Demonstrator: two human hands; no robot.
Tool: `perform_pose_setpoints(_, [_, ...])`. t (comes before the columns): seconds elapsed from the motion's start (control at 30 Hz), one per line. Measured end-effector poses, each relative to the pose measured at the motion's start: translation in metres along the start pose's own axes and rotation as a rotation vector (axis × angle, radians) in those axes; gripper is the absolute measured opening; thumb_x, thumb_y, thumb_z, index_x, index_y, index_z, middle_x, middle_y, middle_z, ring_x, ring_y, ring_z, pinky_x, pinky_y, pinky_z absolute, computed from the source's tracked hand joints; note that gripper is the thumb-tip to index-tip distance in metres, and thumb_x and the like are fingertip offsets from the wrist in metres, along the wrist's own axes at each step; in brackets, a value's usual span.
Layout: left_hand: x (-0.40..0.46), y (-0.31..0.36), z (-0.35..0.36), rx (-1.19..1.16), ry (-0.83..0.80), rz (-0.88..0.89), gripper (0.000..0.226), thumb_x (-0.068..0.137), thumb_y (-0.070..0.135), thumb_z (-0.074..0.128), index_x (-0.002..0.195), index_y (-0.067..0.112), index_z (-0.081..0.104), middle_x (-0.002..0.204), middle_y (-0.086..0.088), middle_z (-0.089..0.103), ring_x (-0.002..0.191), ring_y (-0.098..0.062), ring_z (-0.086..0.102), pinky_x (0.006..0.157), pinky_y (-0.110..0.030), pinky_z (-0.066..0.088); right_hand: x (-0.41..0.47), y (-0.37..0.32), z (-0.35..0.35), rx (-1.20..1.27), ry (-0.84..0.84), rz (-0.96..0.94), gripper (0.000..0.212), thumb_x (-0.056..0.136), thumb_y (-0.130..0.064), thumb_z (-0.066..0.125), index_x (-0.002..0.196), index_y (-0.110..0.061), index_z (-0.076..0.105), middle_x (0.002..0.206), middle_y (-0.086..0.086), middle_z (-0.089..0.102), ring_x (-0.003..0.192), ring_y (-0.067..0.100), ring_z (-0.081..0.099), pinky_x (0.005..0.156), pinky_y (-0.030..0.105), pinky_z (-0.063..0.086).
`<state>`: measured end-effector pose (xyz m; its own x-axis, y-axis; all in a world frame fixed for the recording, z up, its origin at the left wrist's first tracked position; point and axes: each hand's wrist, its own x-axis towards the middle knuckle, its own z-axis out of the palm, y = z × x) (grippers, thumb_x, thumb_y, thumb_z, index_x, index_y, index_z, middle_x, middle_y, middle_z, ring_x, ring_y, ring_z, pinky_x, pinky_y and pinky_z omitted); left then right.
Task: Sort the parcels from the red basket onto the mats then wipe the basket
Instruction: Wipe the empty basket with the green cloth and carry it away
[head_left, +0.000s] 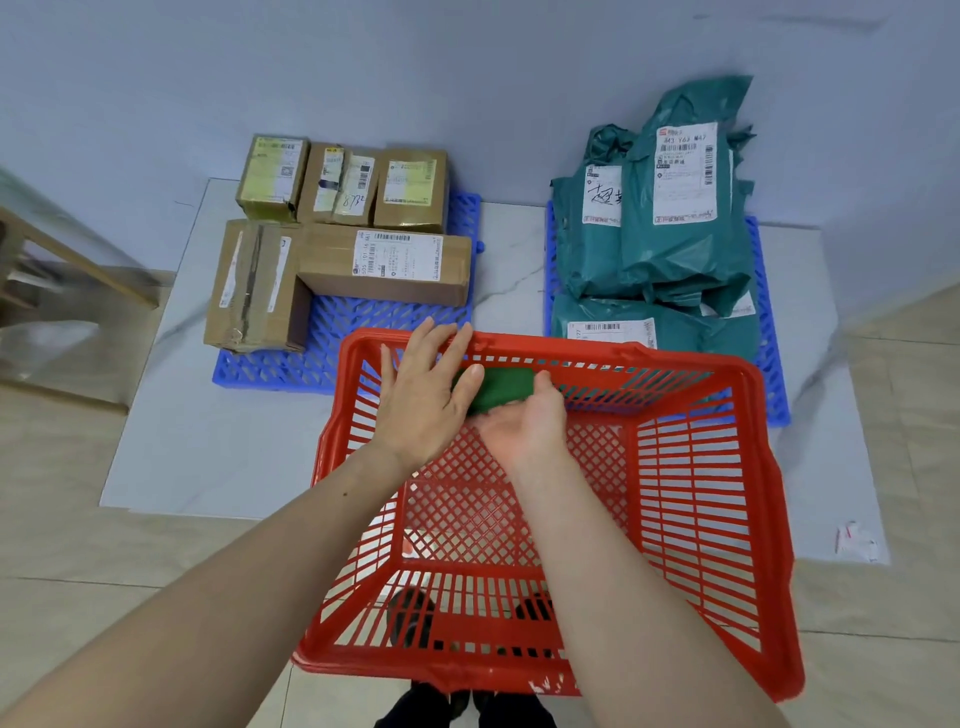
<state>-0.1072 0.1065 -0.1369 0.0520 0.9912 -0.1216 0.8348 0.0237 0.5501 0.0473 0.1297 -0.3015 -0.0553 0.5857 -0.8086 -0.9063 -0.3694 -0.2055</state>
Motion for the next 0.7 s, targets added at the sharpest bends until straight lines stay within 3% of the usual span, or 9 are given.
perform_pose_setpoints(0.07, [0.001, 0.0, 0.001, -0.003, 0.002, -0.003, 0.056, 0.102, 0.049, 0.025, 0.153, 0.027, 0.027, 0.155, 0.008, 0.027, 0.149, -0.01, 0.003, 0.118, -0.047, -0.009, -0.111, -0.019, 0.077, -0.033, 0.093, -0.064, 0.058, 0.095, -0.054, 0.05, 0.132, -0.01, 0.055, 0.13, 0.02, 0.06, 0.12, 0.039, 0.059, 0.102, 0.059, 0.044])
perform_pose_setpoints(0.17, [0.0, -0.002, 0.002, -0.011, 0.007, 0.004, 0.059, 0.101, 0.054, 0.021, 0.153, 0.027, 0.028, 0.155, 0.008, 0.027, 0.15, -0.011, 0.003, 0.118, -0.048, -0.006, -0.142, -0.048, 0.082, 0.111, 0.173, -0.337, 0.054, 0.102, -0.049, 0.039, 0.143, -0.015, 0.044, 0.141, 0.015, 0.051, 0.131, 0.036, 0.048, 0.11, 0.061, 0.034])
perform_pose_setpoints(0.3, [0.001, -0.002, 0.004, -0.034, 0.011, 0.004, 0.057, 0.101, 0.052, 0.023, 0.153, 0.027, 0.028, 0.155, 0.009, 0.027, 0.15, -0.011, 0.003, 0.12, -0.052, -0.002, -0.132, -0.058, 0.088, 0.046, 0.2, -0.4, 0.05, 0.101, -0.049, 0.04, 0.143, -0.021, 0.043, 0.144, 0.008, 0.051, 0.134, 0.029, 0.047, 0.116, 0.053, 0.032])
perform_pose_setpoints(0.43, [0.001, -0.003, 0.005, -0.041, 0.032, 0.007, 0.058, 0.1, 0.053, 0.024, 0.152, 0.027, 0.03, 0.154, 0.008, 0.029, 0.149, -0.012, 0.006, 0.119, -0.057, 0.004, -0.125, -0.024, 0.097, 0.001, 0.18, -0.277, 0.048, 0.102, -0.049, 0.039, 0.136, -0.017, 0.049, 0.129, 0.007, 0.059, 0.127, 0.028, 0.053, 0.115, 0.05, 0.034])
perform_pose_setpoints(0.57, [0.0, -0.005, 0.006, -0.029, 0.025, 0.02, 0.065, 0.096, 0.059, 0.018, 0.152, 0.028, 0.03, 0.153, 0.009, 0.029, 0.149, -0.012, 0.005, 0.12, -0.054, -0.001, -0.123, 0.015, 0.099, -0.088, 0.073, 0.012, 0.056, 0.1, -0.055, 0.035, 0.127, -0.011, 0.057, 0.122, 0.017, 0.064, 0.114, 0.032, 0.06, 0.111, 0.049, 0.038])
perform_pose_setpoints(0.7, [-0.001, -0.007, 0.005, -0.008, 0.027, 0.042, 0.065, 0.096, 0.058, 0.018, 0.153, 0.028, 0.028, 0.154, 0.009, 0.027, 0.149, -0.011, 0.004, 0.119, -0.052, -0.002, -0.124, 0.015, 0.097, -0.123, 0.01, 0.11, 0.061, 0.1, -0.055, 0.032, 0.131, -0.009, 0.057, 0.127, 0.019, 0.064, 0.123, 0.034, 0.057, 0.113, 0.049, 0.036])
